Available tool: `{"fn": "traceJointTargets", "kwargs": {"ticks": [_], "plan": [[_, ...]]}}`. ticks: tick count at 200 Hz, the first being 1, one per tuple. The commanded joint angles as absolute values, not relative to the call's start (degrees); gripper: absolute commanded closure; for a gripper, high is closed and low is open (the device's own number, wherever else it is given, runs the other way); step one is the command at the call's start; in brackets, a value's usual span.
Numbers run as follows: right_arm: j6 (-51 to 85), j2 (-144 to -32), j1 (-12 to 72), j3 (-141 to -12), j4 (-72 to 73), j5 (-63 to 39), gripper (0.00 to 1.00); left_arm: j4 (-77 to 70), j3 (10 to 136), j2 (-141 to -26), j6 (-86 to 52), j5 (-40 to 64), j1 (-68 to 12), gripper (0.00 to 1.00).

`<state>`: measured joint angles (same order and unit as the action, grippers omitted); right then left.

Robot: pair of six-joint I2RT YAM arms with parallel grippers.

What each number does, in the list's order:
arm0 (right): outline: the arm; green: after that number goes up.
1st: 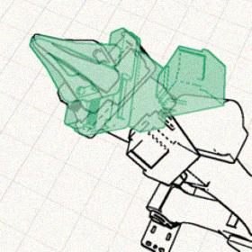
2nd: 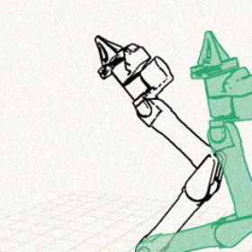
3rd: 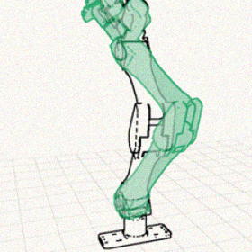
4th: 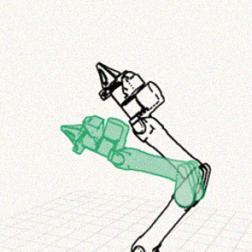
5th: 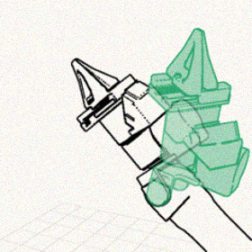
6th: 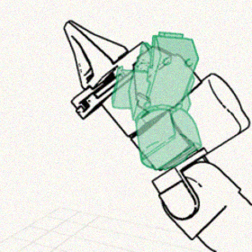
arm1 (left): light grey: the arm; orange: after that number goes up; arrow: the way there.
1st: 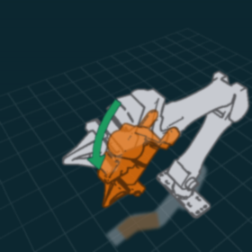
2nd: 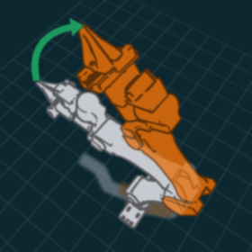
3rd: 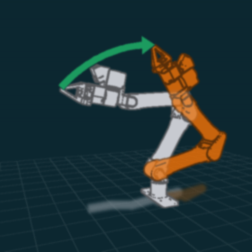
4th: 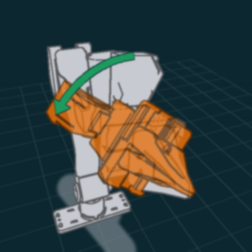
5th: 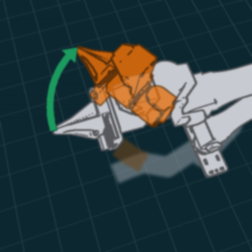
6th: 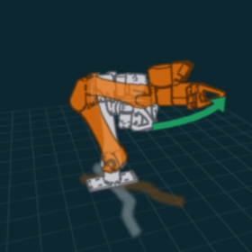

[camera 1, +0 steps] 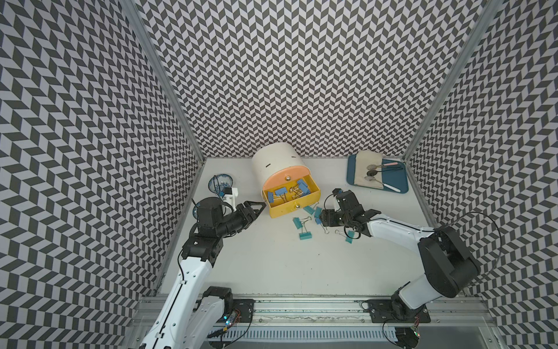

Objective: Put the binder clips in the drawer according to color
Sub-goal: Pick up the binder clip at the center of the board.

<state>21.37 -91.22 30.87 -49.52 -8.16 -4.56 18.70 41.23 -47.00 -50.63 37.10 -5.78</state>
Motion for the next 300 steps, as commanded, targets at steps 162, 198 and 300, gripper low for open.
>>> {"fn": "traceJointTargets", "kwargs": {"ticks": [162,198,300], "plan": [[13.3,-99.2,31.1,-52.2,0.5,-5.8,0.26,18.3,41.9,-50.4,-49.8,36.7,-5.3,0.41],[13.0,-100.0,31.8,-52.5,0.7,-5.9,0.28,18.1,42.0,-50.8,-49.9,36.7,-5.2,0.41],[13.8,-102.8,32.7,-53.3,0.5,-4.3,0.32,18.4,41.8,-50.5,-50.0,36.8,-5.1,0.41]]}}
